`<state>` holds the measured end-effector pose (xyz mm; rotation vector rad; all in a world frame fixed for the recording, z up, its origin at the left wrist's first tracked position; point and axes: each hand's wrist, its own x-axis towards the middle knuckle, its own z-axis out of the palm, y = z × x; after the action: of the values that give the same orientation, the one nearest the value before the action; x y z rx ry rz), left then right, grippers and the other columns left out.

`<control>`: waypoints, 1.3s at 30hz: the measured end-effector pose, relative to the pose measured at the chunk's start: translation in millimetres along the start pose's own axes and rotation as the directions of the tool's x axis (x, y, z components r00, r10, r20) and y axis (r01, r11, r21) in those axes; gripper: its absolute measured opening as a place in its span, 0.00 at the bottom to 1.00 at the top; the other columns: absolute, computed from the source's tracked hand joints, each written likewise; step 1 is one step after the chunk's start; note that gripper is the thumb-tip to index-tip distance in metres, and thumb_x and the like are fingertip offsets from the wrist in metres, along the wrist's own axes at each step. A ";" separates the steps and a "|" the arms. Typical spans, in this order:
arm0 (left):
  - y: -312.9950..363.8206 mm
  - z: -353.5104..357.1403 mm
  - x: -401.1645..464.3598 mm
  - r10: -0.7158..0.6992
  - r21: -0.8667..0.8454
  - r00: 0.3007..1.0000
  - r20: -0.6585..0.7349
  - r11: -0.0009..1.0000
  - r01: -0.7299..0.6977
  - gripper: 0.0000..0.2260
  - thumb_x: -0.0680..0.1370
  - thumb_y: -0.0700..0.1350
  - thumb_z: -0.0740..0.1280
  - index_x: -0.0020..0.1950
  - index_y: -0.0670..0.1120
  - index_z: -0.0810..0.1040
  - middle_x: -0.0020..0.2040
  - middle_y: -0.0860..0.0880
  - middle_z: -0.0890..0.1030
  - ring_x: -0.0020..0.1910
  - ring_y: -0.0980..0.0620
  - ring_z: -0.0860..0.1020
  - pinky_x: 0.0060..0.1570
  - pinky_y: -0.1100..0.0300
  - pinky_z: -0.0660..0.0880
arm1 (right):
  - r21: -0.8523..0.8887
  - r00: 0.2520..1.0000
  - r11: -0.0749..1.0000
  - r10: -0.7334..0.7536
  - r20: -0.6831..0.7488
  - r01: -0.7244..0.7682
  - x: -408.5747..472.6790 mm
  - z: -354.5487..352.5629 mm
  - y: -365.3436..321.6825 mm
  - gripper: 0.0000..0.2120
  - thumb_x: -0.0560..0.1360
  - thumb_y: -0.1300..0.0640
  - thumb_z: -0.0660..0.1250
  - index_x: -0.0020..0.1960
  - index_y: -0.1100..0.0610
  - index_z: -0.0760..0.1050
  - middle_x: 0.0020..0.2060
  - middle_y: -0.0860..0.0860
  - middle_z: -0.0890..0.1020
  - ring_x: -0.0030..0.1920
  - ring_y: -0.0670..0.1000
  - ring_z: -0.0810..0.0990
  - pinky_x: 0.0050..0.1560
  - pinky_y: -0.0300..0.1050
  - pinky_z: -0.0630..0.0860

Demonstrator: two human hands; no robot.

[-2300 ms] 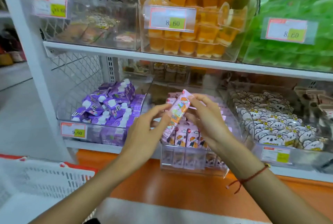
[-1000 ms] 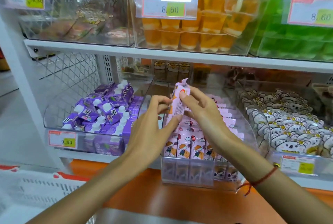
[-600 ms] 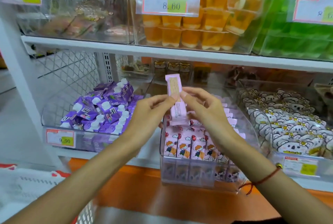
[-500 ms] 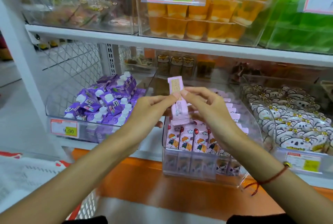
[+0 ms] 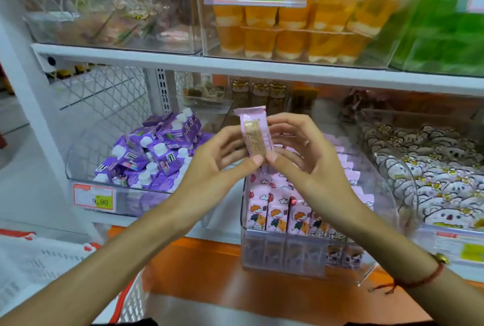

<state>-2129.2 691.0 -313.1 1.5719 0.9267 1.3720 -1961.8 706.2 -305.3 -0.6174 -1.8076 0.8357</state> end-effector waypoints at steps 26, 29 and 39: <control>7.4 -18.7 20.8 0.199 0.184 0.970 -0.136 0.968 -0.173 0.15 0.71 0.37 0.73 0.54 0.51 0.79 0.47 0.60 0.83 0.47 0.62 0.81 0.48 0.70 0.76 | 0.334 0.881 0.832 0.473 -0.010 -0.443 23.1 -27.9 30.5 0.25 0.69 0.52 0.72 0.64 0.56 0.73 0.50 0.49 0.84 0.51 0.45 0.83 0.49 0.38 0.78; -3.3 -20.8 34.5 0.243 0.227 0.921 -0.306 0.958 -0.177 0.14 0.72 0.37 0.73 0.52 0.54 0.78 0.48 0.60 0.82 0.44 0.65 0.81 0.45 0.72 0.76 | -0.161 0.876 0.869 0.433 -0.214 -0.469 44.6 -34.4 46.4 0.20 0.77 0.52 0.66 0.67 0.54 0.67 0.51 0.46 0.79 0.56 0.49 0.79 0.58 0.47 0.75; -32.3 -13.8 96.6 0.272 0.553 0.927 -0.260 0.829 -0.088 0.16 0.70 0.46 0.76 0.56 0.51 0.79 0.50 0.58 0.80 0.50 0.57 0.80 0.53 0.61 0.76 | -0.867 0.872 0.476 0.476 0.116 -0.145 80.0 -23.6 107.0 0.24 0.81 0.46 0.53 0.75 0.49 0.57 0.75 0.53 0.62 0.72 0.59 0.60 0.70 0.58 0.57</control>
<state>-2130.5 793.5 -305.8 1.9134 1.4970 1.6391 -1965.1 838.2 -336.1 -1.5704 -2.4576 0.2092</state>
